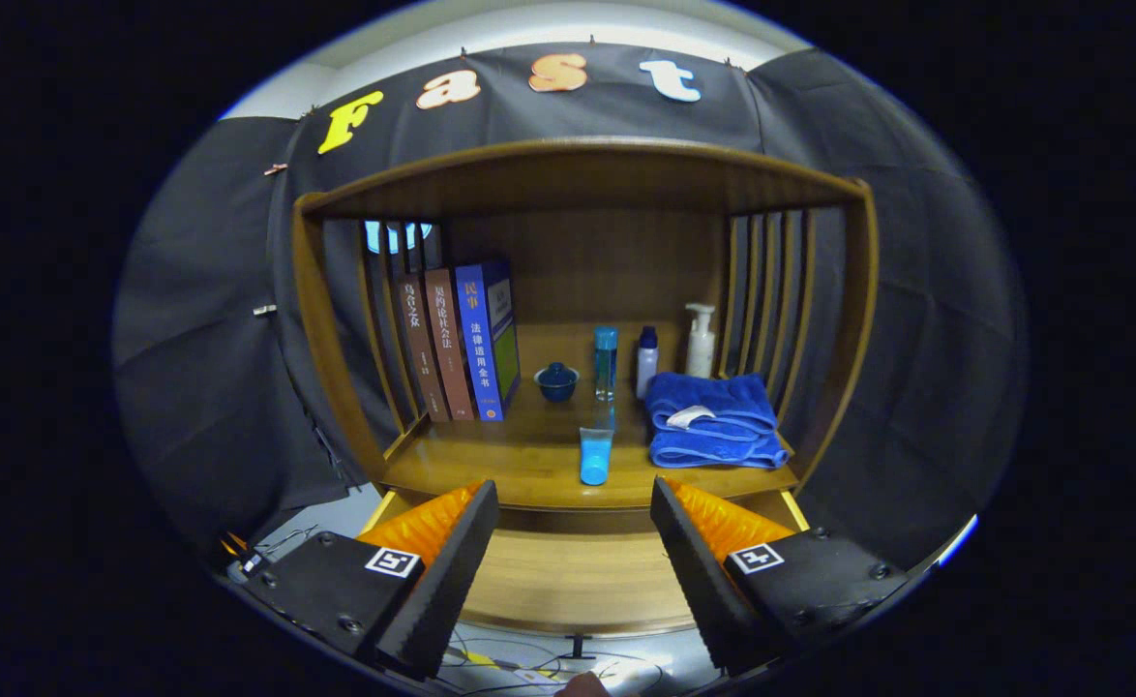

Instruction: Pull open the drawer, take out the items inside it, and place them on the countertop above the cabinet.

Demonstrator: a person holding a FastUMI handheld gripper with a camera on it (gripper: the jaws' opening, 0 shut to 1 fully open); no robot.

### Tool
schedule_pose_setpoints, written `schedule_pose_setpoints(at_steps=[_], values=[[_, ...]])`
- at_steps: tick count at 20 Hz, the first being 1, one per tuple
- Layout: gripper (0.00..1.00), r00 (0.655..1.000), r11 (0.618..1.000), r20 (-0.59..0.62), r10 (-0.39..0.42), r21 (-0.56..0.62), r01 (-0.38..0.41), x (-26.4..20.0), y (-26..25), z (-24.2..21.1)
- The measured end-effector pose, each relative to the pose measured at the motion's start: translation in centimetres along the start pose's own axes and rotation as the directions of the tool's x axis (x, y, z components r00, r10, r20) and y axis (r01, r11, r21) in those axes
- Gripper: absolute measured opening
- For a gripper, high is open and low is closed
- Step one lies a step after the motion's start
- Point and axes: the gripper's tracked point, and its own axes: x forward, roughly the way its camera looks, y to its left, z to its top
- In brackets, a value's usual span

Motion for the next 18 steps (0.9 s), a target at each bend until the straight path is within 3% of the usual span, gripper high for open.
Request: schedule_pose_setpoints(at_steps=[3, 7, 12, 18], values=[[0.99, 0.995, 1.0, 0.101, -0.015, -0.018, 0.017, -2.7, 0.8, -2.2], [1.0, 0.988, 0.994, 0.148, -0.054, -0.083, 0.066, -4.1, 1.3, -8.0], [1.0, 0.978, 0.992, 0.175, -0.109, -0.043, 0.119, -5.2, 0.4, -14.1], [1.0, 0.976, 0.994, 0.203, -0.077, -0.058, 0.091, -4.7, 0.6, -17.6]])
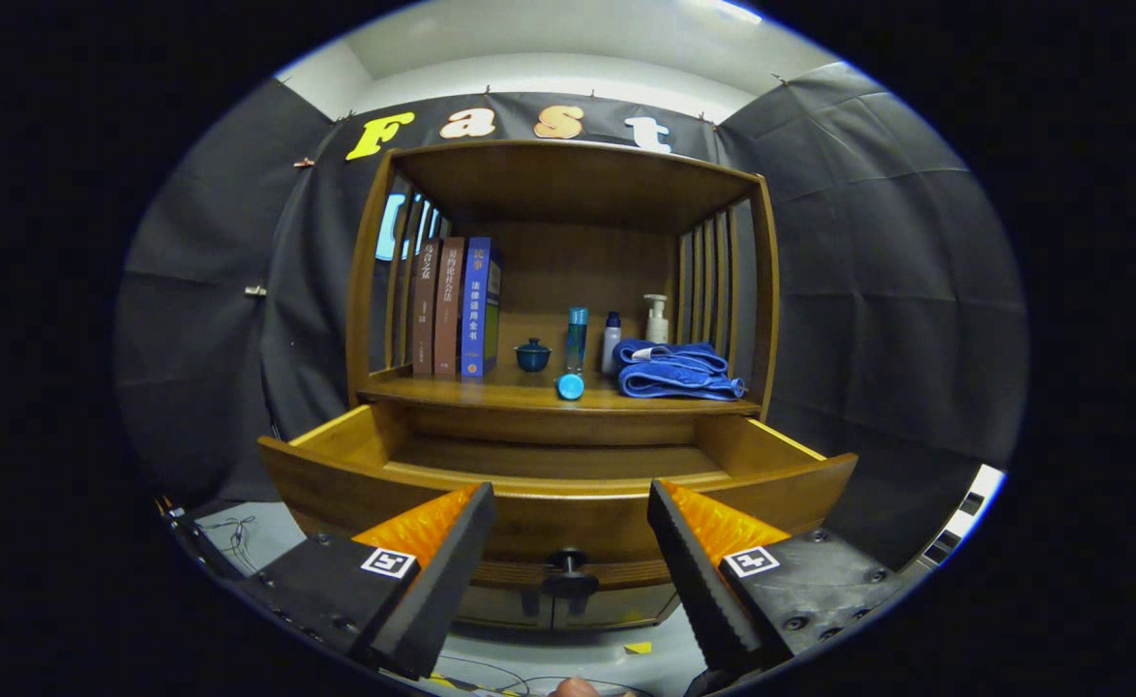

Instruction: Pull open the drawer, take out the items inside it, and place them on the countertop above the cabinet.

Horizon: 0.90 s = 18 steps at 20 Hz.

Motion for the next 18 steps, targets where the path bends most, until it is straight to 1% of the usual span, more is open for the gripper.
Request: schedule_pose_setpoints(at_steps=[4, 10, 11, 13, 15, 18], values=[[1.0, 0.999, 0.998, -0.033, -0.002, 0.068, 0.004, 0.8, -0.2, -2.5], [1.0, 0.997, 0.996, -0.075, -0.025, 0.08, 0.031, 2.8, -1.6, -5.0], [1.0, 0.997, 0.996, -0.077, -0.002, 0.092, 0.009, 2.9, -1.2, -5.3], [1.0, 0.999, 0.998, -0.051, 0.002, 0.064, 0.001, 3.2, -0.9, -5.1], [0.99, 0.995, 0.999, -0.093, 0.029, 0.049, -0.024, 3.2, -0.1, -6.5], [0.98, 0.996, 0.998, -0.087, 0.024, 0.065, -0.019, 3.4, 0.2, -6.7]])
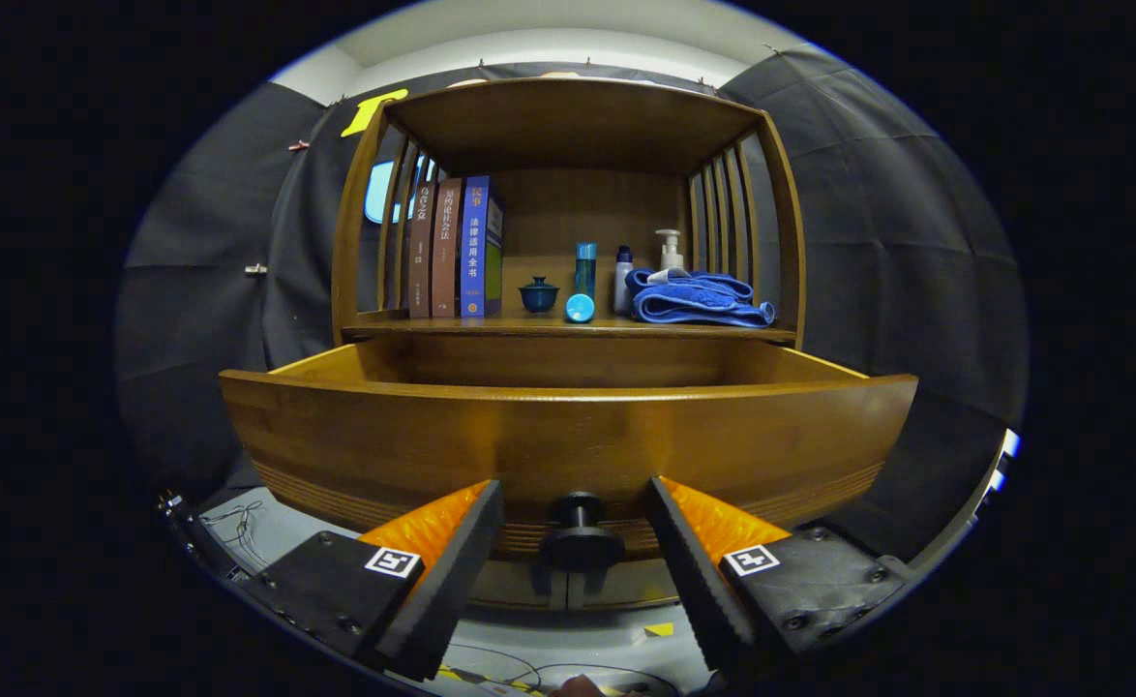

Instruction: Pull open the drawer, take out the items inside it, and place them on the countertop above the cabinet.

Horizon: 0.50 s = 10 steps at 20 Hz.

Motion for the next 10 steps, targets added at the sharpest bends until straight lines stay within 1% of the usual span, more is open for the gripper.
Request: schedule_pose_setpoints(at_steps=[4, 6, 8, 10], values=[[0.98, 1.0, 1.0, 0.007, 0.003, 0.0, -0.003, 0.1, 0.0, 0.1], [0.98, 1.0, 1.0, -0.006, 0.008, 0.021, -0.007, 0.5, 0.0, 0.3], [0.98, 1.0, 0.999, -0.014, 0.009, 0.043, -0.009, 1.4, 0.0, 0.5], [0.99, 1.0, 0.999, -0.011, 0.005, 0.042, -0.005, 3.3, 0.2, 1.2]])
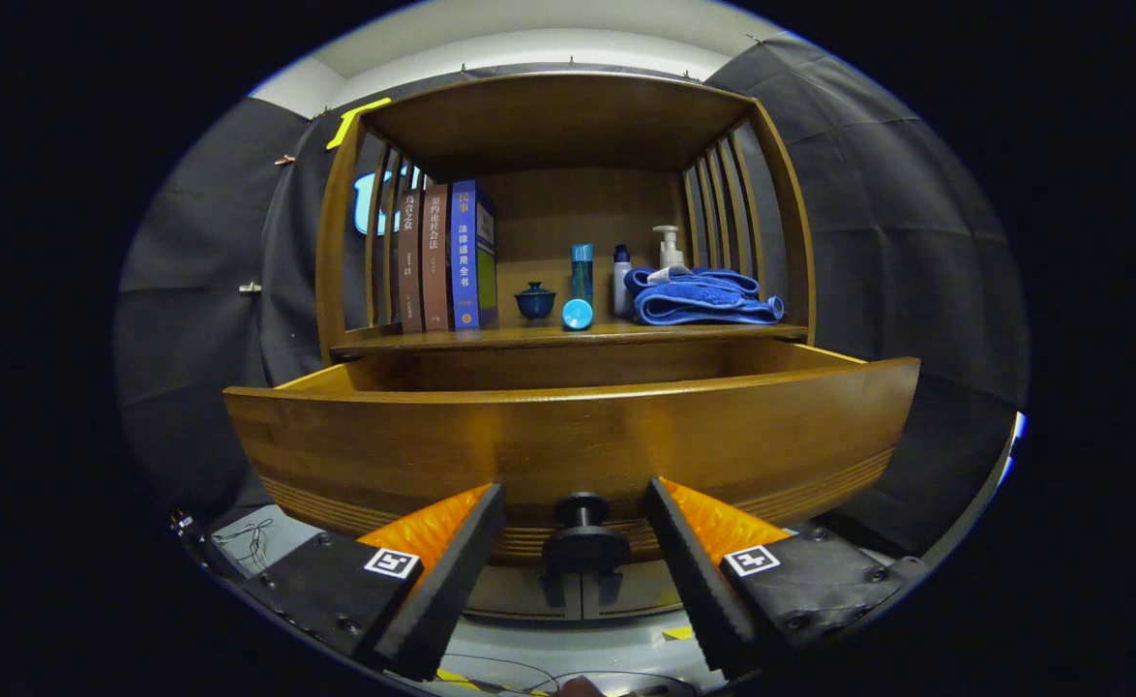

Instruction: Pull open the drawer, take out the items inside it, and place them on the countertop above the cabinet.

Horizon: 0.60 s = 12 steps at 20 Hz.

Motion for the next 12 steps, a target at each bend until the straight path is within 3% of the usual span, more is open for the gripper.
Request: schedule_pose_setpoints(at_steps=[12], values=[[0.99, 1.0, 1.0, -0.01, 0.002, -0.008, -0.002, 8.8, 0.5, 1.2]])
